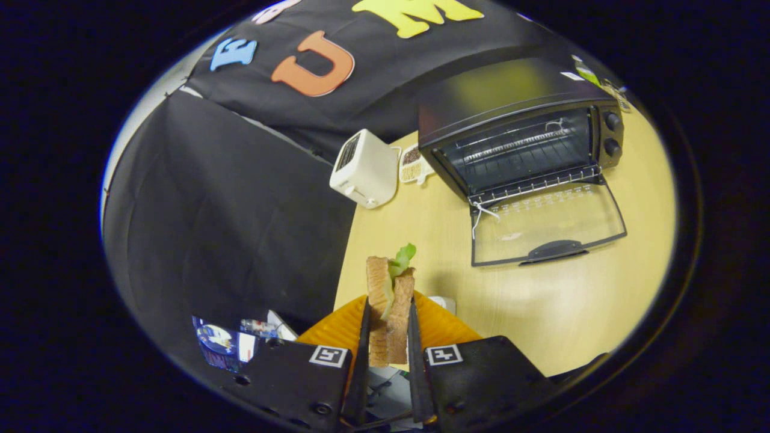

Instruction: Open the toaster oven, put the food inside, and close the toaster oven door.

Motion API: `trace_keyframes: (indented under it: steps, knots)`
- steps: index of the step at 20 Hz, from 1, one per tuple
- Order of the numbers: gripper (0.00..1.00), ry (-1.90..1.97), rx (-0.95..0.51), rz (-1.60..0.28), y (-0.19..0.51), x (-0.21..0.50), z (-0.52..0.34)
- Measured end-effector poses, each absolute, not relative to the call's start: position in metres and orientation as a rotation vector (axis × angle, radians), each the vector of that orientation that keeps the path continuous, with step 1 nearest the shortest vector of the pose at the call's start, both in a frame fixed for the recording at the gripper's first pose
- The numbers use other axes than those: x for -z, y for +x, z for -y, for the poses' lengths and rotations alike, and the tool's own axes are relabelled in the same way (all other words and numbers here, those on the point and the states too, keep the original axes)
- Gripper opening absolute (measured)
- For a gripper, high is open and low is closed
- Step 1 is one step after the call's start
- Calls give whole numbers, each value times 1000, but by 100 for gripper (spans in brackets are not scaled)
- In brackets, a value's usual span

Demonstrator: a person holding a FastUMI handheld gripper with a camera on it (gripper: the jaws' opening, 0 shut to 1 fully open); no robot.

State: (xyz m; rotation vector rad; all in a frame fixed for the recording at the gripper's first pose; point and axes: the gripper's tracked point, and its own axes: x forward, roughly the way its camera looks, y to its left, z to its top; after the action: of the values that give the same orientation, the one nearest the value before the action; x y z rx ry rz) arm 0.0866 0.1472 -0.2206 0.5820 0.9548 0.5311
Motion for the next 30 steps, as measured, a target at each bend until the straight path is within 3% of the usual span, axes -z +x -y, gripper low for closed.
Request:
trace_keyframes:
  steps: [11, 16, 23, 30]
  knots:
    - [34, 1062, -263, -703, 203, 251, -24]
    - [34, 1187, -259, -518, 247, 260, -3]
    - [34, 1230, -133, -301, 297, 279, 23]
    - [36, 1202, -103, -296, 316, 297, 24]
